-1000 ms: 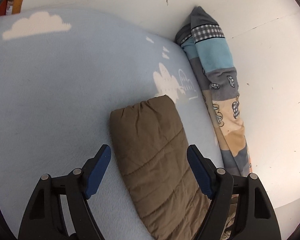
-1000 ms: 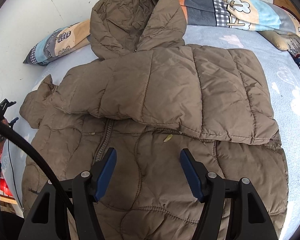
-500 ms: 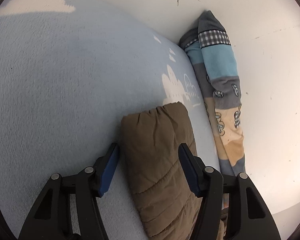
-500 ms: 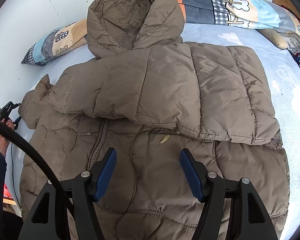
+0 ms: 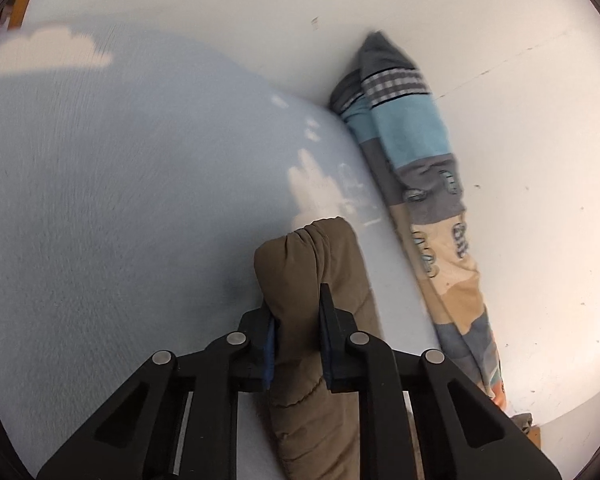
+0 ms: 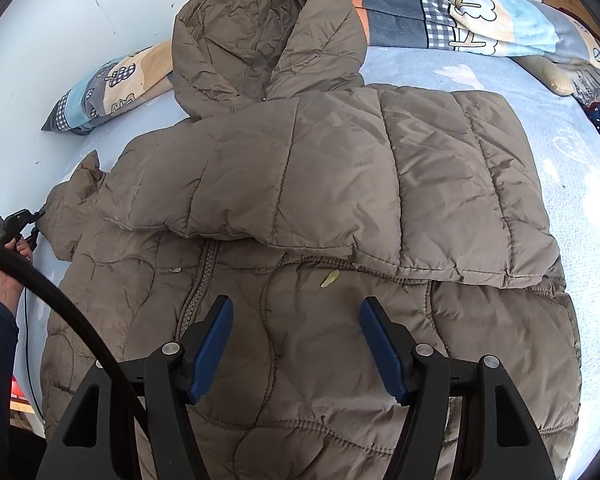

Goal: Fold large clothes
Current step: 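Lift the sleeve with the left gripper, fold it across the body, release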

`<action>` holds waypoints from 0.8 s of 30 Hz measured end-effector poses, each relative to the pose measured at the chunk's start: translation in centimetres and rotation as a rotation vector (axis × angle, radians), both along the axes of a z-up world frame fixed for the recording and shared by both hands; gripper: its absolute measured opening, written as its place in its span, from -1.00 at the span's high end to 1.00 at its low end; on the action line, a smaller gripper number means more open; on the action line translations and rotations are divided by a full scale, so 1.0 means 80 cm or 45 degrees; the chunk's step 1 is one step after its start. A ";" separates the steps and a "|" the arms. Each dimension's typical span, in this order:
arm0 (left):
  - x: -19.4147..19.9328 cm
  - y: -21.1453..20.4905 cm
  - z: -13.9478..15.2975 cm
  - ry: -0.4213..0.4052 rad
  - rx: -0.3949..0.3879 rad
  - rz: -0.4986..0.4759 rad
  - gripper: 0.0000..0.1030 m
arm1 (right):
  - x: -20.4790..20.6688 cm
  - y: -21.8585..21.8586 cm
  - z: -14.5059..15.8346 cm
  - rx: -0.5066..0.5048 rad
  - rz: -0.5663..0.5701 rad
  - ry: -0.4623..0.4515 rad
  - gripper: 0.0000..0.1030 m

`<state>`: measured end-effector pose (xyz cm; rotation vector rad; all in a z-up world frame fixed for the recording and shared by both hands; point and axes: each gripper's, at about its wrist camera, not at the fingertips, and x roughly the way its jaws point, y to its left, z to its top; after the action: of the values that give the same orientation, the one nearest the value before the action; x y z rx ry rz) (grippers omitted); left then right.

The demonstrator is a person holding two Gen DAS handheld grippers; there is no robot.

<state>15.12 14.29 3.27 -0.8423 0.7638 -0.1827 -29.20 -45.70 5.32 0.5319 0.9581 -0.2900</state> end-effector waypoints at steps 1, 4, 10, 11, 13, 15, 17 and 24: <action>-0.003 -0.002 0.009 -0.018 0.006 -0.001 0.69 | -0.001 -0.001 0.001 0.005 -0.003 -0.004 -0.37; -0.019 -0.012 0.053 -0.105 0.051 -0.012 0.69 | -0.005 -0.003 0.008 0.014 -0.015 -0.029 -0.37; -0.068 -0.032 0.153 -0.297 0.100 -0.005 0.69 | -0.012 -0.010 0.021 0.005 -0.059 -0.062 -0.37; -0.075 -0.036 0.166 -0.322 0.111 -0.008 0.69 | -0.014 -0.013 0.023 0.008 -0.070 -0.070 -0.37; -0.102 -0.045 0.204 -0.412 0.138 -0.023 0.69 | -0.020 -0.019 0.029 0.013 -0.099 -0.091 -0.37; -0.134 -0.062 0.244 -0.510 0.170 -0.059 0.69 | -0.027 -0.026 0.037 0.022 -0.132 -0.123 -0.37; -0.164 -0.087 0.276 -0.591 0.193 -0.110 0.69 | -0.033 -0.034 0.047 0.027 -0.168 -0.159 -0.37; -0.240 -0.191 0.328 -0.677 0.210 -0.326 0.69 | -0.058 -0.062 0.071 0.058 -0.270 -0.242 -0.37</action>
<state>-4.11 -0.98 29.53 -0.5015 0.3747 -0.5411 -33.82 -50.67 10.99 0.6919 0.7259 -0.4011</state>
